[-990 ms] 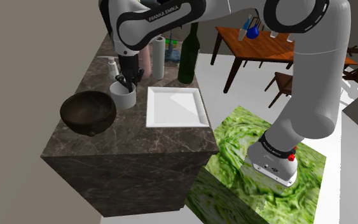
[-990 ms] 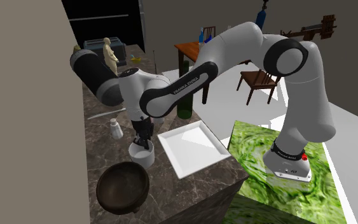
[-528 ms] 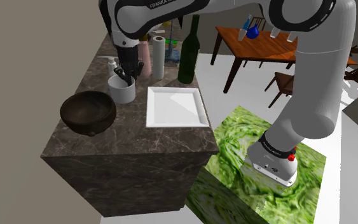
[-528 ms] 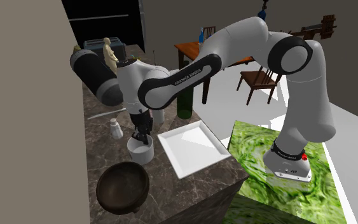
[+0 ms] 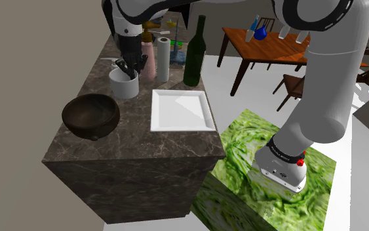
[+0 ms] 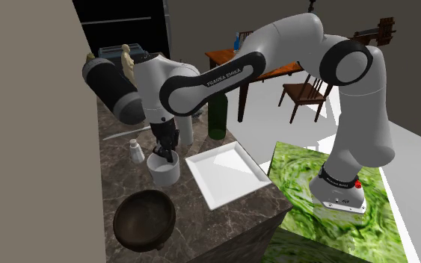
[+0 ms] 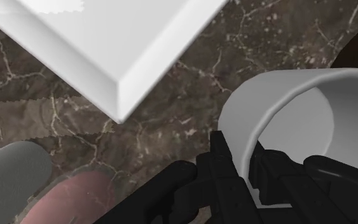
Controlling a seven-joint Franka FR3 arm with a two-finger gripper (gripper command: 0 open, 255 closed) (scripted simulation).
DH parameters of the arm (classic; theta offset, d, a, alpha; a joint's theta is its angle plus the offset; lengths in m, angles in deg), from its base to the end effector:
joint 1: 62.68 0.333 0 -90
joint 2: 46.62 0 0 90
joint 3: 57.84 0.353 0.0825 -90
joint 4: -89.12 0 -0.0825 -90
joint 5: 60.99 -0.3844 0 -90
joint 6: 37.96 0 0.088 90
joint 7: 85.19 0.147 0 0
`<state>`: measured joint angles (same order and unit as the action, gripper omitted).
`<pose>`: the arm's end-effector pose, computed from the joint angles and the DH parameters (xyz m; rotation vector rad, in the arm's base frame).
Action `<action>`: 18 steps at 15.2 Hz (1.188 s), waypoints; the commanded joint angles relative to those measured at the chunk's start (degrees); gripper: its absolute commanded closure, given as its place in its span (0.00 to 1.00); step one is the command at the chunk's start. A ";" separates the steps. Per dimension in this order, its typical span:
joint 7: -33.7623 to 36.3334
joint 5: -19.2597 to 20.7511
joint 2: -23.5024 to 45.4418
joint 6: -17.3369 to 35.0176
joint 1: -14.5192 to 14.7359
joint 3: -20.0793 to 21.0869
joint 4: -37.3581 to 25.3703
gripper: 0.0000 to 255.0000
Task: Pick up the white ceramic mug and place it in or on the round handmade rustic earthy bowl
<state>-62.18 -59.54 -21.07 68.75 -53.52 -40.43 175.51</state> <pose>0.6282 0.2786 0.4058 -3.0694 -0.0720 0.1679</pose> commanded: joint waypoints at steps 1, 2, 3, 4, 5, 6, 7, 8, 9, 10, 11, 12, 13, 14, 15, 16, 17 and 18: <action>-0.04 -0.04 -0.14 -1.65 -0.02 0.02 -1.51 1.00; -0.01 -0.08 -0.27 -2.35 0.00 0.04 -2.09 1.00; 0.01 -0.11 -0.40 -3.06 0.01 0.07 -2.68 1.00; 0.04 -0.14 -0.51 -3.78 0.03 0.09 -3.29 1.00; 0.07 -0.16 -0.60 -4.50 0.05 0.12 -3.92 1.00; 0.10 -0.19 -0.68 -5.22 0.07 0.14 -4.57 1.00; 0.14 -0.20 -0.75 -5.96 0.10 0.16 -5.24 1.00; 0.18 -0.22 -0.81 -6.70 0.13 0.18 -5.94 1.00; 0.22 -0.23 -0.85 -7.45 0.17 0.20 -6.65 1.00; 0.26 -0.23 -0.87 -8.20 0.21 0.22 -7.39 1.00; 0.30 -0.24 -0.88 -8.97 0.25 0.24 -8.15 1.00; 0.35 -0.23 -0.87 -9.74 0.30 0.25 -8.93 1.00; 0.40 -0.23 -0.85 -10.52 0.35 0.27 -9.74 1.00; 0.45 -0.22 -0.81 -11.31 0.40 0.28 -10.57 1.00; 0.50 -0.20 -0.75 -12.11 0.47 0.30 -11.44 1.00; 0.55 -0.18 -0.67 -12.92 0.53 0.31 -12.33 1.00; 0.58 -0.17 -0.65 -13.28 0.56 0.32 -12.71 1.00; 1.81 0.14 0.39 -13.81 1.65 0.59 -14.35 1.00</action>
<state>-61.05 -59.51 -21.04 55.32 -52.44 -40.02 161.92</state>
